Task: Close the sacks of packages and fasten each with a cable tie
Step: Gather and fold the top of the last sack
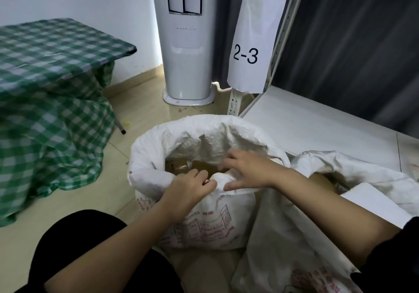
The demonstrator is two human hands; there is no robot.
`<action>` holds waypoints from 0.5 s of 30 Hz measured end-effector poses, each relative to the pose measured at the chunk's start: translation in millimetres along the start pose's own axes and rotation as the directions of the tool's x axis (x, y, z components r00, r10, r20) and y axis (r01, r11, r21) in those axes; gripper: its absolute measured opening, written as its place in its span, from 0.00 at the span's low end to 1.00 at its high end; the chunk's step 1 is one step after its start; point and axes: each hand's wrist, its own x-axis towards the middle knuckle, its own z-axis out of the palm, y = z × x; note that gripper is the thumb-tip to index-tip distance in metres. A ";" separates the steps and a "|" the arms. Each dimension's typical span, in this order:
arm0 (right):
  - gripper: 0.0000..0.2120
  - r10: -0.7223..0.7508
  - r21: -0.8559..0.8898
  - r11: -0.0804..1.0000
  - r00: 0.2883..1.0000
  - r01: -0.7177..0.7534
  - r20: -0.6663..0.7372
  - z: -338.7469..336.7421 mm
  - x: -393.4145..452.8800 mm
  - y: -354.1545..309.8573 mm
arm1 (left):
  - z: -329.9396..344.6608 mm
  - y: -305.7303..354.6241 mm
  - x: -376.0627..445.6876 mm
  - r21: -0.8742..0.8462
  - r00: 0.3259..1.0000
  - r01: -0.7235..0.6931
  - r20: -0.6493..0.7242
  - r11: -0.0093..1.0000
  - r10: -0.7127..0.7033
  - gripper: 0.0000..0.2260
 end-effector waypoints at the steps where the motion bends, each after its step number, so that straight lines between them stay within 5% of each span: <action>1: 0.31 0.007 0.083 0.996 0.998 -0.012 0.062 -4.0 8.4 -7.3 | -0.8 0.5 1.4 0.033 0.999 -0.022 -0.048 0.999 0.023 0.11; 5: 0.30 0.014 0.319 0.943 0.964 -0.101 0.264 0.6 33.8 -18.8 | 0.7 -5.0 3.8 0.072 0.983 0.023 -0.183 0.997 -0.010 0.06; 7: 0.23 0.040 0.236 0.968 0.980 -0.087 0.197 9.5 33.7 -16.6 | 0.6 -8.2 0.2 0.017 0.970 0.199 -0.148 0.980 -0.195 0.11; 9: 0.16 0.030 0.022 0.999 0.999 -0.030 -0.019 21.5 27.1 -13.2 | -5.1 -6.6 -5.9 -0.078 0.873 0.486 0.007 0.870 -0.487 0.19; 11: 0.12 -0.047 -0.116 0.993 0.963 0.016 -0.265 34.7 16.9 -11.5 | -12.7 -7.6 -13.4 -0.236 0.620 0.783 0.224 0.575 -0.752 0.25; 12: 0.12 -0.074 -0.140 0.990 0.926 0.024 -0.370 40.9 11.2 -11.9 | -15.3 -10.6 -16.1 -0.354 0.427 0.884 0.344 0.306 -0.836 0.26; 14: 0.12 -0.108 -0.190 0.982 0.846 0.008 -0.523 52.9 5.1 -15.3 | -16.1 -19.2 -18.6 -0.511 0.118 0.823 0.579 -0.246 -0.806 0.29; 15: 0.14 -0.130 -0.228 0.974 0.824 0.001 -0.551 59.2 4.0 -18.0 | -12.9 -23.4 -19.4 -0.537 0.064 0.720 0.682 -0.439 -0.729 0.29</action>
